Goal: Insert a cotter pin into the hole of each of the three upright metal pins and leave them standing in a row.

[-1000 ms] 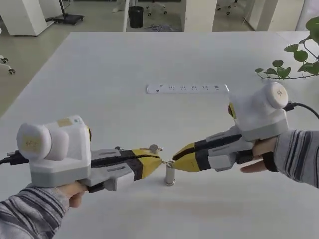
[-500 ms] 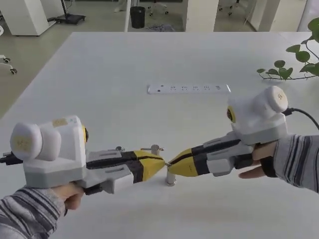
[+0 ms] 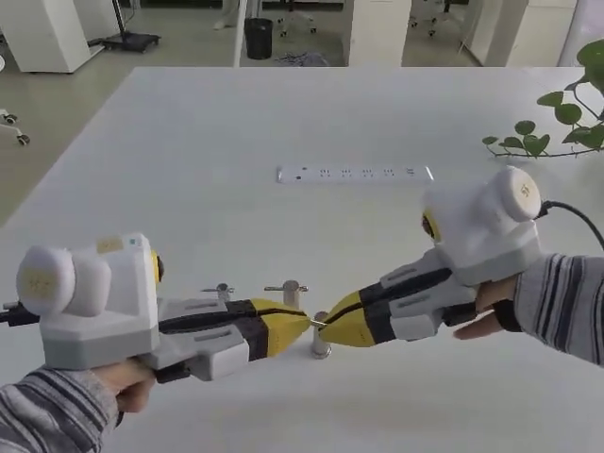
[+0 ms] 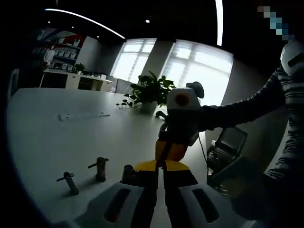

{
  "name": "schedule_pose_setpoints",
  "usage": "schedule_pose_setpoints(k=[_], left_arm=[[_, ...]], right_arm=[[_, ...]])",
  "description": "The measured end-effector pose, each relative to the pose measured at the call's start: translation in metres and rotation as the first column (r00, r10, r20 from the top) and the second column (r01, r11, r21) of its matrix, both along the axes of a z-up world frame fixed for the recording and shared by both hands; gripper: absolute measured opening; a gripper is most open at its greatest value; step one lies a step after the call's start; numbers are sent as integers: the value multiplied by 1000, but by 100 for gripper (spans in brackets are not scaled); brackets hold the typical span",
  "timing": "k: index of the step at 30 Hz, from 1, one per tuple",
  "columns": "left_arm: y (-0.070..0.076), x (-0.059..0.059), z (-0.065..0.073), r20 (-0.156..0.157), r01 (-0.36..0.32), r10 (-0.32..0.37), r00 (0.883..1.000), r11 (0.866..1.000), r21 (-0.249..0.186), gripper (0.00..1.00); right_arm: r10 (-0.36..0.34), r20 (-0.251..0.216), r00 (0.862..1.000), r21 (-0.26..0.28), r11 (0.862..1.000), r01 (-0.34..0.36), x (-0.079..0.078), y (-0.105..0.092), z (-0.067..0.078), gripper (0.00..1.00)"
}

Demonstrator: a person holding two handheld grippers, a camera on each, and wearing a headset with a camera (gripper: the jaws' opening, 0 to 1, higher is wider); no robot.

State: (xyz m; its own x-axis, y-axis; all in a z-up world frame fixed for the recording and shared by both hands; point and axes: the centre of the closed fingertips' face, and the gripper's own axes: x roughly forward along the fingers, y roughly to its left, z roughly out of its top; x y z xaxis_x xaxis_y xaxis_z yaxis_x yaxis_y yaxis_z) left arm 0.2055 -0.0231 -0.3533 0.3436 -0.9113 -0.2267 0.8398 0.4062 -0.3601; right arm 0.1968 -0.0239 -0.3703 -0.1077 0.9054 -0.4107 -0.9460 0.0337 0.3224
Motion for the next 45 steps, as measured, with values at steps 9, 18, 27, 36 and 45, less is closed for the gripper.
schedule_pose_setpoints(k=[9,18,27,36,45], left_arm=[[-1,3,-8,34,-13,11,999,999,52,4],[3,17,-18,99,-88,78,992,990,108,18],[1,29,-33,150,-190,166,975,969,161,25],[-7,36,-60,177,-240,200,964,939,245,28],[-12,45,-85,148,-268,232,961,909,318,25]], right_arm=[[67,125,990,-92,994,-55,5,-9,-13,0],[50,192,980,-171,985,-17,20,-31,-27,0],[52,236,970,-263,965,12,29,-49,-44,0],[92,257,962,-338,941,1,37,-59,-62,0],[118,270,956,-384,923,-5,52,-67,-76,0]])
